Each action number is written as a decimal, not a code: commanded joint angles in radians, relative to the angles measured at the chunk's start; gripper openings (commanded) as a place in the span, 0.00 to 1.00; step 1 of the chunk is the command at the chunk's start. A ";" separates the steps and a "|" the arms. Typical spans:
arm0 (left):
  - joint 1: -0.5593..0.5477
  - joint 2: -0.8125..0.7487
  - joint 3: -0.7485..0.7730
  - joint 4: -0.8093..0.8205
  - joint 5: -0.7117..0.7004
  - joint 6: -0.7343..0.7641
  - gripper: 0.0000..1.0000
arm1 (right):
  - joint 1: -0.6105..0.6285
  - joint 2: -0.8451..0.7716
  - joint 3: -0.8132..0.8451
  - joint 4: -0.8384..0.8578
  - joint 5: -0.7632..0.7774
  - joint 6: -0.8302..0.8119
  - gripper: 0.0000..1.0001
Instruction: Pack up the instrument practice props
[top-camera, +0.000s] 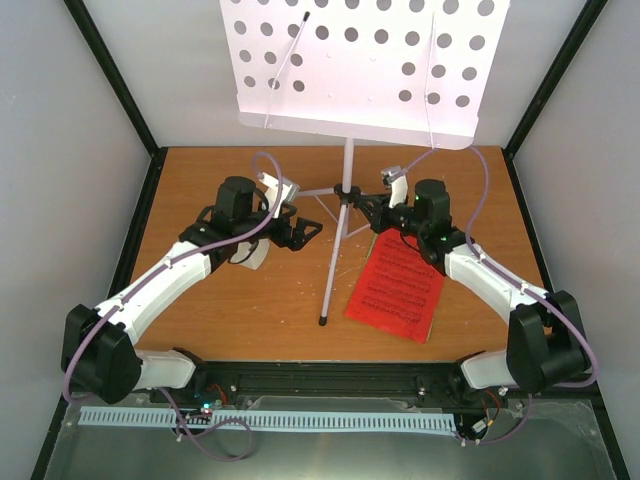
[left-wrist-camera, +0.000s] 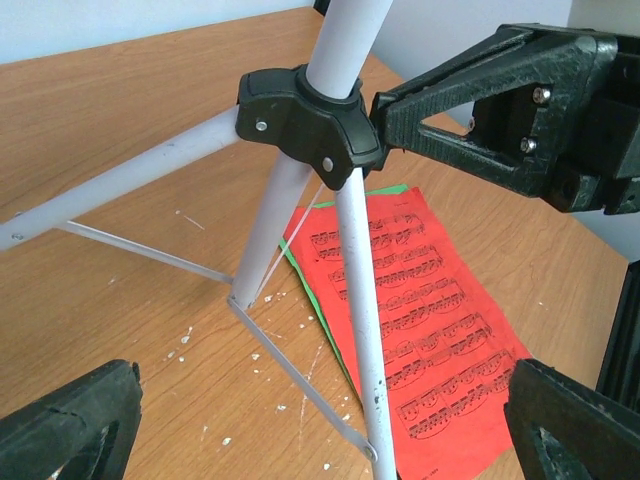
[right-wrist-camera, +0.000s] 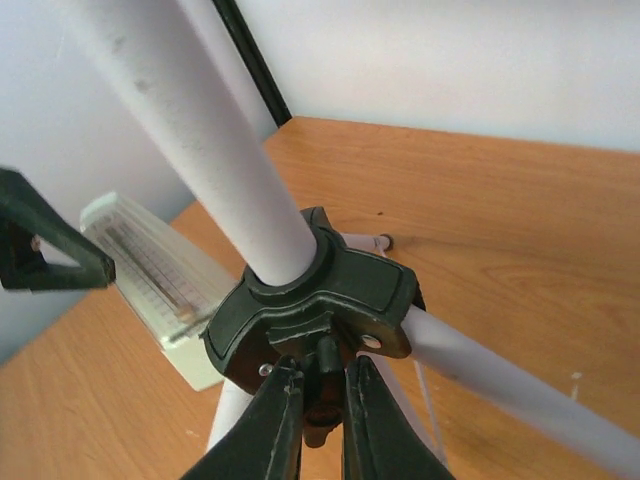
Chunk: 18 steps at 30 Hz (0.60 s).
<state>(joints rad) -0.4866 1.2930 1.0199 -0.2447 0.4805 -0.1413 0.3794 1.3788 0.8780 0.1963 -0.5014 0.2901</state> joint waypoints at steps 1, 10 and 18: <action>0.000 -0.020 -0.002 0.026 -0.018 0.027 0.99 | -0.001 -0.055 -0.033 0.023 -0.010 -0.282 0.03; 0.000 -0.034 -0.013 0.022 -0.026 0.031 0.99 | 0.042 -0.141 -0.057 -0.051 0.250 -0.875 0.03; 0.001 -0.035 -0.015 0.016 -0.035 0.033 0.99 | 0.096 -0.147 -0.063 -0.015 0.475 -1.200 0.13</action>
<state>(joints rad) -0.4866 1.2839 1.0065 -0.2398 0.4561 -0.1349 0.4568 1.2606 0.8215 0.1242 -0.1909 -0.6712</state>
